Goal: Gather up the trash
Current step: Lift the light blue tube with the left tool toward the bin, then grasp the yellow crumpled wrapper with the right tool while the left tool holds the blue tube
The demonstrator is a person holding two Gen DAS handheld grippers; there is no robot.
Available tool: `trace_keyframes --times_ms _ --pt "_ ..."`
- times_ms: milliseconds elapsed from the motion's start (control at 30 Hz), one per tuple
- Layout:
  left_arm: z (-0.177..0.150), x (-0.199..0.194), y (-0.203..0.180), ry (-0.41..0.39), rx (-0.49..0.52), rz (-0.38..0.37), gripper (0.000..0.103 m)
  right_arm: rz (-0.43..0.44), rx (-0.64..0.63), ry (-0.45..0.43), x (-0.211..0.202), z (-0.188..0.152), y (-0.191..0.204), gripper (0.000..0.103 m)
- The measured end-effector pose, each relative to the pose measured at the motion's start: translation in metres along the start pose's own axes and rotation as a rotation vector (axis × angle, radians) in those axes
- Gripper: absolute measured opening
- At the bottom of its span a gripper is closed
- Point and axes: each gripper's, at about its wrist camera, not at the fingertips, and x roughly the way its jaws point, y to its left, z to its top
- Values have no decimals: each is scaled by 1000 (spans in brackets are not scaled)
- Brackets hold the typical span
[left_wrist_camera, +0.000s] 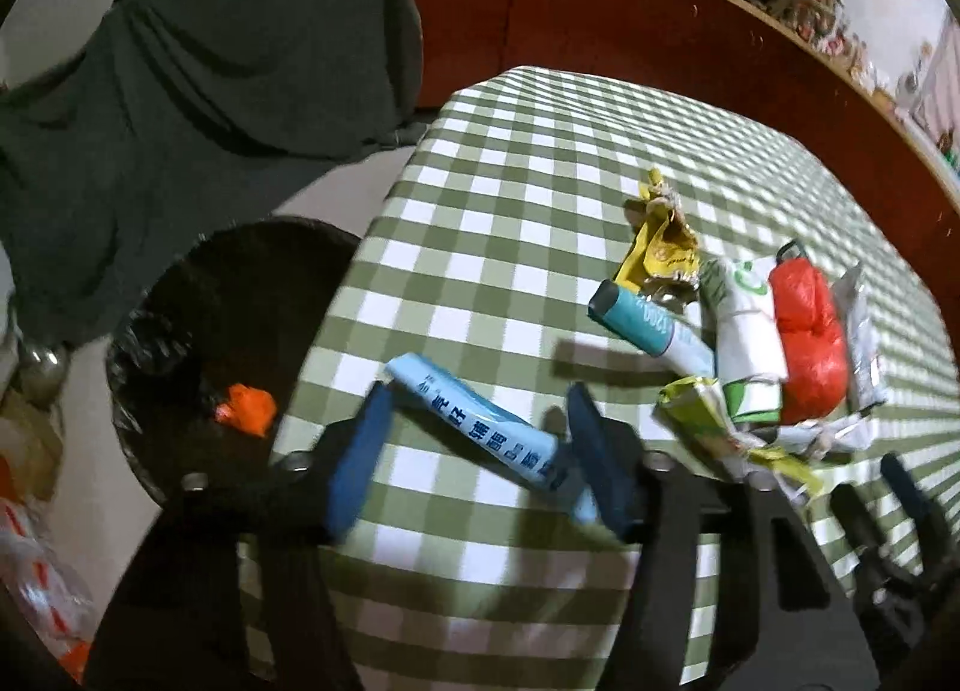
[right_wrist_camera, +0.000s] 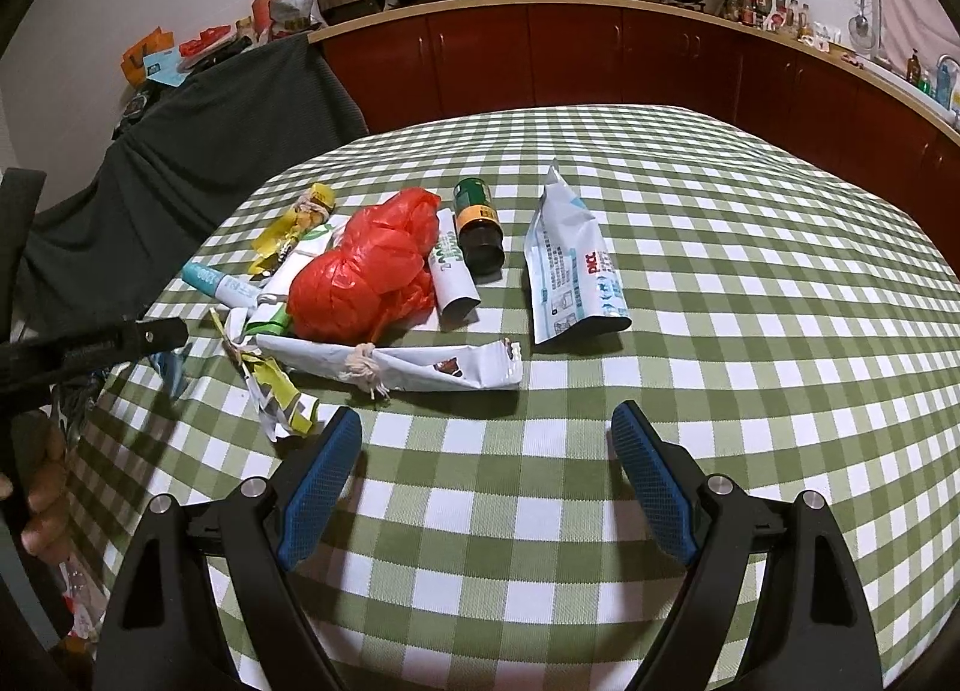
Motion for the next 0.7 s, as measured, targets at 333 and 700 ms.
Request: trace_keyframes --times_ms 333,700 --pt "-9 -5 6 -13 91 -10 13 2 -2 3 1 -2 1 83" --pt "-24 -14 4 -43 183 1 13 33 -38 8 1 1 18 81"
